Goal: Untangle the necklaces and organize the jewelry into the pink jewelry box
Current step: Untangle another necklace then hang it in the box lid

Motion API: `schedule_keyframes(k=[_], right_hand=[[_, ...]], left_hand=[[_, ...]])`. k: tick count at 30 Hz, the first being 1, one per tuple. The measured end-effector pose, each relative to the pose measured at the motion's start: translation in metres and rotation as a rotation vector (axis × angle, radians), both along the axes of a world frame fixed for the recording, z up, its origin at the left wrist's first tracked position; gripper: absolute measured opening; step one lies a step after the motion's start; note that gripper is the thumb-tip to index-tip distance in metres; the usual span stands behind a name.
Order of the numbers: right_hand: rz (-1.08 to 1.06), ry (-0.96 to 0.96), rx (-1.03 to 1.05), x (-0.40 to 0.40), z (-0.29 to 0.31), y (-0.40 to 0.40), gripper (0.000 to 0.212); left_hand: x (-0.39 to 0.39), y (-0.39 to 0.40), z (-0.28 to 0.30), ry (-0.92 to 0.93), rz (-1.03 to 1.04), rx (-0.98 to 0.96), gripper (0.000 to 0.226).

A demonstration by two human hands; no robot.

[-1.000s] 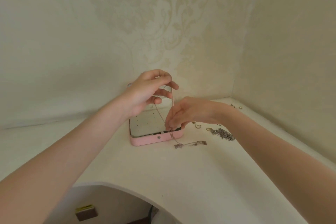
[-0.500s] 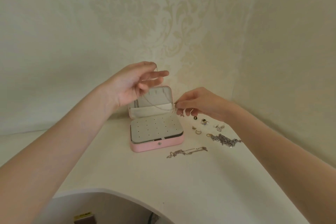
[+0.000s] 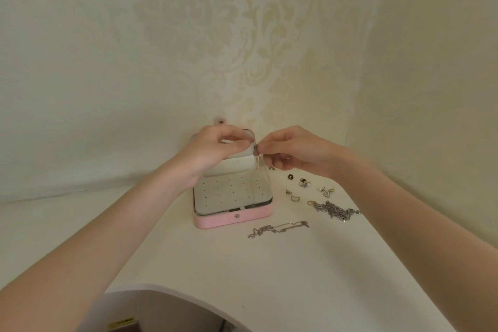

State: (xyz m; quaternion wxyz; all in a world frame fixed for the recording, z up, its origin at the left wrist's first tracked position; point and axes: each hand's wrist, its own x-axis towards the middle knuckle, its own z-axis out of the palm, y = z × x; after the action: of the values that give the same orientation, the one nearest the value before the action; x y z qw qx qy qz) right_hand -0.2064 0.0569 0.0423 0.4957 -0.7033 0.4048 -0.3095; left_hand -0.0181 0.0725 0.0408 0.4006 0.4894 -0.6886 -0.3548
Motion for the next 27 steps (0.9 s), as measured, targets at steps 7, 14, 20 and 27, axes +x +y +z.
schedule_keyframes(k=[7, 14, 20, 27], right_hand=[[0.031, 0.016, 0.022, -0.002, -0.005, -0.005, 0.009], [0.034, 0.039, 0.039, -0.006, -0.012, -0.012, 0.007], [0.04, 0.021, 0.061, -0.011, -0.011, -0.017, 0.013], [-0.041, 0.013, -0.016, -0.011, -0.008, -0.024, 0.01]], left_hand=[[-0.006, -0.004, -0.005, -0.007, -0.051, -0.06, 0.011], [-0.011, -0.012, -0.013, -0.003, -0.056, 0.03, 0.013], [-0.007, -0.017, -0.008, -0.003, -0.038, 0.108, 0.011], [-0.006, -0.02, -0.007, 0.031, -0.05, 0.227, 0.015]])
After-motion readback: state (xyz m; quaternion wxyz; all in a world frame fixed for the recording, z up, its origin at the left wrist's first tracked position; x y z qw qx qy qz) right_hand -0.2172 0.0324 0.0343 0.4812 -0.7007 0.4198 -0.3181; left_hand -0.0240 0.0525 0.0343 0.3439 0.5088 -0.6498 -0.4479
